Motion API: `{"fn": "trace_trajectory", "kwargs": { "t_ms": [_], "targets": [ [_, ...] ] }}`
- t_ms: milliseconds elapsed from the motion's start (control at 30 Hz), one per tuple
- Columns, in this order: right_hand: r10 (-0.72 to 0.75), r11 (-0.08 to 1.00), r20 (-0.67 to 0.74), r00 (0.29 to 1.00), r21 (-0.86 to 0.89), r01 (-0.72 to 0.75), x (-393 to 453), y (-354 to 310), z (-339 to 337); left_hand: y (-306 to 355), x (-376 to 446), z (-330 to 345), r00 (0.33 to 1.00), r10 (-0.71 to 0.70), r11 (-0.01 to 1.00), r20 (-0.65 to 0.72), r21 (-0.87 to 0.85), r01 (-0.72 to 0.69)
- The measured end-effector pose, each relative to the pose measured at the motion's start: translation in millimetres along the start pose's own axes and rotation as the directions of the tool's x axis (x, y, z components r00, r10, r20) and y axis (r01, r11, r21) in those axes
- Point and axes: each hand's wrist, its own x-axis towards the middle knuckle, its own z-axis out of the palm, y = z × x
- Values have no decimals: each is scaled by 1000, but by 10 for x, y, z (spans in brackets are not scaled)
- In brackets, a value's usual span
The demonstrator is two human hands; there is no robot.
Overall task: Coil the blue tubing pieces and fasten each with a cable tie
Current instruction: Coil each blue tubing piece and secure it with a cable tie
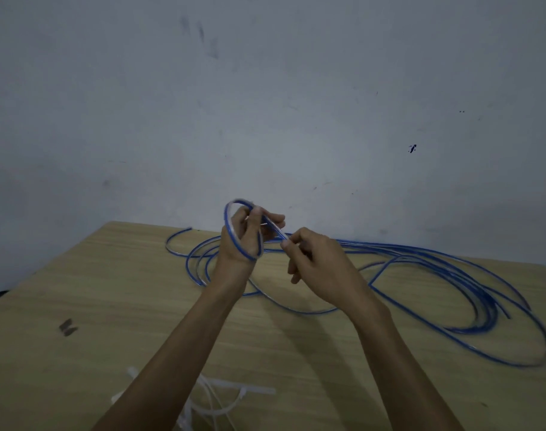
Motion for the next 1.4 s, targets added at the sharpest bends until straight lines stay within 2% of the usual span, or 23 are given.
{"fn": "trace_trajectory", "kwargs": {
  "t_ms": [100, 200, 333, 400, 467, 567, 633, 733, 833, 900, 967, 1033, 1100, 1200, 1400],
  "targets": [
    [-32, 978, 56, 998, -203, 43, 3, 139, -55, 95, -9, -91, 986, -73, 986, -149, -157, 50],
    [9, 974, 66, 998, -226, 6, -9, 218, -111, 119, 0, -241, 941, -42, 987, -337, -163, -15],
    [26, 964, 50, 998, -267, -12, -13, 237, -143, 136, 85, -468, 773, -3, 978, -635, -163, -129],
    [32, 955, 27, 999, -294, -22, -11, 239, -162, 124, 113, -599, 697, 55, 987, -715, -69, -148],
    [14, 947, 14, 1000, -320, -8, -12, 216, -170, 89, 133, -681, 663, 192, 981, -724, 139, -132],
    [-43, 947, 24, 999, -316, 49, -8, 137, -139, 18, 133, -674, 723, 360, 912, -590, 386, -139],
    [-58, 955, 53, 997, -287, 71, -11, 86, -119, 14, 97, -610, 806, 350, 893, -477, 430, -133],
    [-116, 947, 35, 993, -297, 121, -23, 76, -127, 63, 41, -542, 903, 289, 858, -319, 505, -97],
    [-165, 944, -22, 986, -293, 152, -23, 79, -171, 119, 6, -493, 941, 225, 837, -251, 545, -55],
    [-173, 945, -49, 984, -289, 152, -19, 64, -205, 114, 13, -461, 968, 114, 872, -223, 489, 10],
    [-161, 936, -71, 984, -328, 130, -25, 68, -229, 112, 36, -444, 990, -35, 931, -136, 356, 82],
    [-111, 926, -104, 988, -372, 65, -34, 102, -256, 155, 62, -445, 986, -165, 965, -28, 201, 168],
    [-17, 920, -112, 994, -391, -29, -40, 142, -290, 208, 63, -468, 977, -195, 971, 83, 160, 180],
    [84, 901, -101, 991, -417, -119, -50, 179, -334, 276, 7, -517, 947, -167, 972, 276, 205, 112],
    [128, 866, -116, 985, -471, -168, -66, 198, -337, 450, -136, -434, 828, -198, 942, 524, 334, 14]
  ]
}}
